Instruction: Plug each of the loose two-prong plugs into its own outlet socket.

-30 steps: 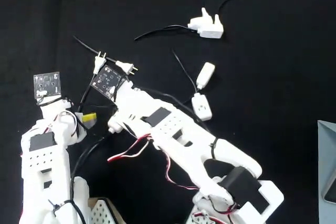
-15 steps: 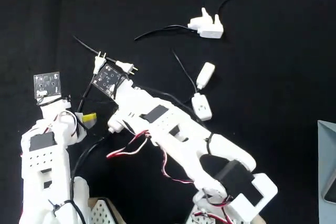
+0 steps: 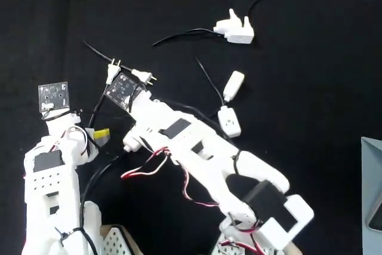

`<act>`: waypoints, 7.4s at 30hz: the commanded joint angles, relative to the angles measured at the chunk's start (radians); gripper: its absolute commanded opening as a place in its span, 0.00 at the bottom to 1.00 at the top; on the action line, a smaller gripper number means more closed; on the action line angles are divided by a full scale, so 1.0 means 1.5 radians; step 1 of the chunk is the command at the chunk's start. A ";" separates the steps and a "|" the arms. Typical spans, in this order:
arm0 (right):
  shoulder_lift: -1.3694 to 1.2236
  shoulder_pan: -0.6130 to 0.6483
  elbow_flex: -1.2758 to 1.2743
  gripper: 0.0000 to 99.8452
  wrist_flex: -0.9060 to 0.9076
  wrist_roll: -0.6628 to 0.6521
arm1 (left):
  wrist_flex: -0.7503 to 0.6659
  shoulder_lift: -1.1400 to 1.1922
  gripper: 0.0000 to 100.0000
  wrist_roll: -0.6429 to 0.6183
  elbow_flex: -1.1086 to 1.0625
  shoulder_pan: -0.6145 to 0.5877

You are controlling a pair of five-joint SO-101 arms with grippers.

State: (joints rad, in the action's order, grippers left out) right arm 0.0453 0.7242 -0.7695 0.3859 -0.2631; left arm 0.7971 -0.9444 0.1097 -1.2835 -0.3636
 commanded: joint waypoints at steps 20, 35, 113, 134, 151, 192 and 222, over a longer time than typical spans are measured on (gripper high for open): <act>-0.070 -0.029 0.043 0.01 0.132 0.093 | -0.012 -0.010 0.35 -0.002 0.006 0.006; 0.128 -0.178 0.110 0.01 0.141 0.093 | -0.013 -0.016 0.35 -0.002 -0.004 0.006; -0.440 -0.488 0.607 0.12 0.442 -0.076 | -0.013 -0.011 0.35 -0.002 -0.005 0.009; -0.124 -0.258 0.370 0.01 0.580 -0.129 | -0.013 -0.011 0.35 -0.002 -0.005 0.010; -0.022 0.016 0.336 0.21 0.522 0.082 | -0.013 -0.013 0.35 -0.002 -0.005 0.006; 0.091 0.090 0.070 0.09 0.548 0.084 | -0.013 -0.016 0.35 -0.002 -0.005 0.005; -0.354 -0.117 0.626 0.27 0.263 -0.006 | -0.042 -0.017 0.35 -0.064 0.011 -0.086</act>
State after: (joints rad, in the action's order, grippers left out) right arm -0.4396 0.5585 0.0299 0.8002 -0.2647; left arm 0.7910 -0.9521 0.0253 -1.2988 -0.4895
